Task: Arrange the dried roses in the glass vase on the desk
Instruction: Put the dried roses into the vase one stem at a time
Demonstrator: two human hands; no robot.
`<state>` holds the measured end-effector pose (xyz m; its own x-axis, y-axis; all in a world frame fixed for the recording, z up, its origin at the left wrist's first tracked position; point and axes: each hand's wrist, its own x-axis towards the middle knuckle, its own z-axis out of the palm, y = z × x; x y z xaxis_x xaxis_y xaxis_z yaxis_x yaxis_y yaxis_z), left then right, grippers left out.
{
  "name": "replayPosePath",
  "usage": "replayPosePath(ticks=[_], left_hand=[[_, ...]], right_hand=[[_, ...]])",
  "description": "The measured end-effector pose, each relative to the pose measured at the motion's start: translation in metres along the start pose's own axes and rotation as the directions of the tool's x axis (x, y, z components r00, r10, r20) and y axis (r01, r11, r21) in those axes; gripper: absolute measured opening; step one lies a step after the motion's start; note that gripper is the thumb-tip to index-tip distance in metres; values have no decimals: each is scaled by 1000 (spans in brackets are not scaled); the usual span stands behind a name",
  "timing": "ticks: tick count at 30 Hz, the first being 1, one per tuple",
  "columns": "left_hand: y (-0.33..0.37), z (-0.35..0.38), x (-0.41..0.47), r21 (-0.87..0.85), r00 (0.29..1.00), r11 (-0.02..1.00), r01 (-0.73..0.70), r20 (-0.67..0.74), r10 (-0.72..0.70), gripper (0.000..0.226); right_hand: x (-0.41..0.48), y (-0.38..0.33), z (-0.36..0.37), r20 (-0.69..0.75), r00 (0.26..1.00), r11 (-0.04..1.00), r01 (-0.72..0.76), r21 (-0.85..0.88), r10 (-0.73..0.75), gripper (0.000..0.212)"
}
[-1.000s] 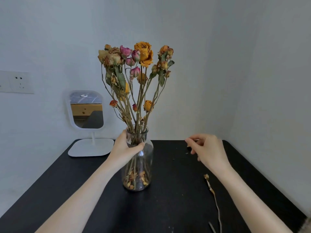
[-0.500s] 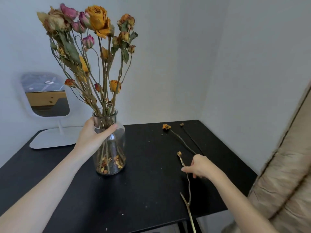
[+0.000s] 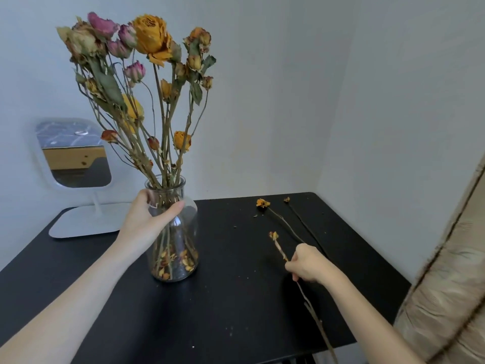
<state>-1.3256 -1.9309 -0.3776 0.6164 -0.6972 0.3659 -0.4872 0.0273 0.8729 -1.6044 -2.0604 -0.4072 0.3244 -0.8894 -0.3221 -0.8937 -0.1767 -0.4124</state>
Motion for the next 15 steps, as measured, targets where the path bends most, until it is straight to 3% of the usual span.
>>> replayPosePath(ticks=[6, 10, 12, 15], left_hand=[[3, -4, 1, -31, 999, 999, 26, 43, -25, 57], [5, -9, -1, -53, 994, 998, 43, 101, -38, 45], [5, -11, -3, -45, 995, 999, 29, 94, -25, 43], [7, -17, -3, 103, 998, 994, -36, 58, 30, 42]], right_hand=[[-9, -42, -36, -228, 935, 910, 326, 258, -270, 9], [-27, -71, -51, -364, 857, 653, 514, 557, -364, 7], [-39, -83, -55, -450, 795, 509, 607, 610, -408, 6], [-57, -97, -59, -577, 696, 313, 713, 628, -427, 11]])
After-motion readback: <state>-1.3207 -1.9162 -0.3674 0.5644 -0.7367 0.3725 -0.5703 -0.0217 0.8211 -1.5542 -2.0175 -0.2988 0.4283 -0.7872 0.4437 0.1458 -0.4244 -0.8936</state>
